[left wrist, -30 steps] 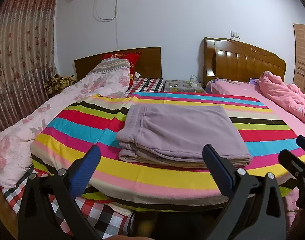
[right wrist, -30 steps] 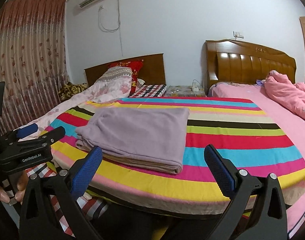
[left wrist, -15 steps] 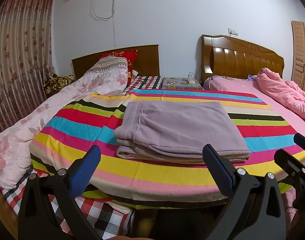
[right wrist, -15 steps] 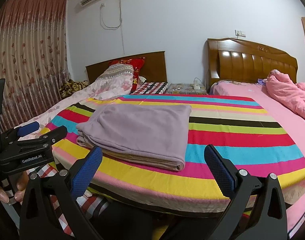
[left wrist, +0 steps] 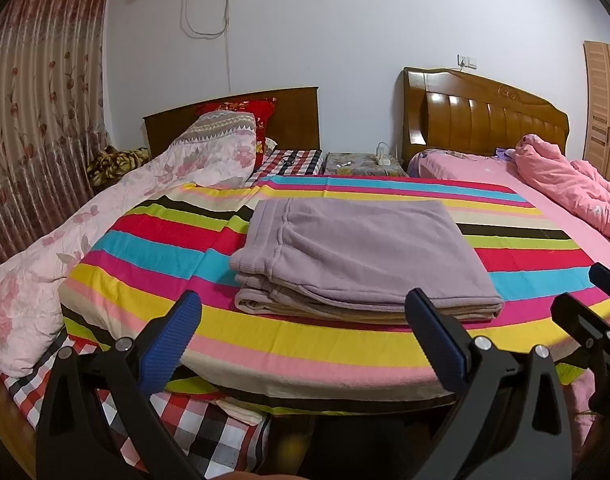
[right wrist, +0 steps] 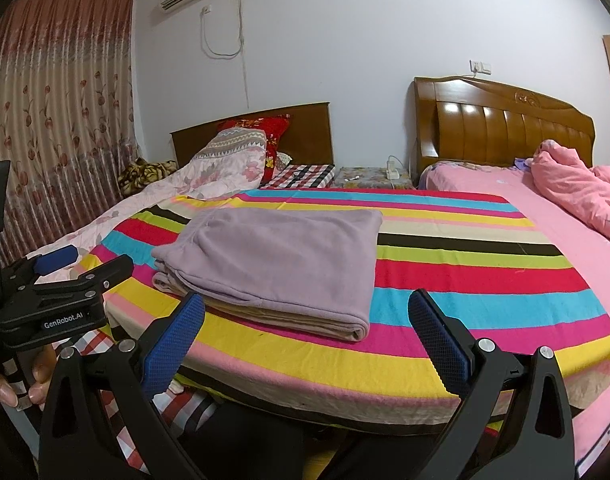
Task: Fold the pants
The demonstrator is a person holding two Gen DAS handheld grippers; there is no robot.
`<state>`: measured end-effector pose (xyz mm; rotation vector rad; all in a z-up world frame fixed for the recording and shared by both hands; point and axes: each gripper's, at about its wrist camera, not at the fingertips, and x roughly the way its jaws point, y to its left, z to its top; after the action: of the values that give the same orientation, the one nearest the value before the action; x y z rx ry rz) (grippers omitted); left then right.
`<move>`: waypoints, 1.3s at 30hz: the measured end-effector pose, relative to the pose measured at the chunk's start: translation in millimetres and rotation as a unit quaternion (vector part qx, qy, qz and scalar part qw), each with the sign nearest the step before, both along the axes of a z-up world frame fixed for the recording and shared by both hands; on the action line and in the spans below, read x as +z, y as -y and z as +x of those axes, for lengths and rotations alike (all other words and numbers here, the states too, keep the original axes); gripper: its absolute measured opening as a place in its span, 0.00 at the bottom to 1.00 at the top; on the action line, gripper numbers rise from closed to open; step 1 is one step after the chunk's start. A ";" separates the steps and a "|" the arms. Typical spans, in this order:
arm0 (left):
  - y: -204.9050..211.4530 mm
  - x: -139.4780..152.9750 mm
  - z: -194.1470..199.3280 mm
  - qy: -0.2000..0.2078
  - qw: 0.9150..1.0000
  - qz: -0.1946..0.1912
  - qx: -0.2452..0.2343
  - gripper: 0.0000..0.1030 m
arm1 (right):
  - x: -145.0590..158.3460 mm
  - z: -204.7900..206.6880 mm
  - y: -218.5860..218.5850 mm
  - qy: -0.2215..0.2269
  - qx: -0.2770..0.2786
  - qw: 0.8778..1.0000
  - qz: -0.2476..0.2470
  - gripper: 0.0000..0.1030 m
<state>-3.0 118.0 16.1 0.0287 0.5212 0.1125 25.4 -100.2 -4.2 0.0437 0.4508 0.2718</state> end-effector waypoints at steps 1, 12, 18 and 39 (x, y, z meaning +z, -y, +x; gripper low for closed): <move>-0.8 -0.8 -0.5 -0.001 1.000 0.000 0.000 0.98 | -0.1 -0.2 -0.3 -0.001 0.000 1.000 0.000 0.96; -4.6 -1.2 0.8 -0.007 1.000 -0.001 0.000 0.98 | -0.5 -0.5 -0.2 -0.002 0.000 1.000 0.000 0.96; -5.3 -1.9 0.5 -0.008 1.000 -0.002 0.000 0.98 | -1.7 -1.1 -1.2 -0.002 -0.001 1.000 0.000 0.96; -7.1 -3.8 0.3 -0.010 1.000 0.000 0.001 0.98 | -9.3 -2.6 -2.6 -0.008 0.003 1.000 0.001 0.96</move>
<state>-2.8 125.0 12.3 0.0302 0.5408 0.1146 22.9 -97.5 -13.4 0.0464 0.4665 0.2769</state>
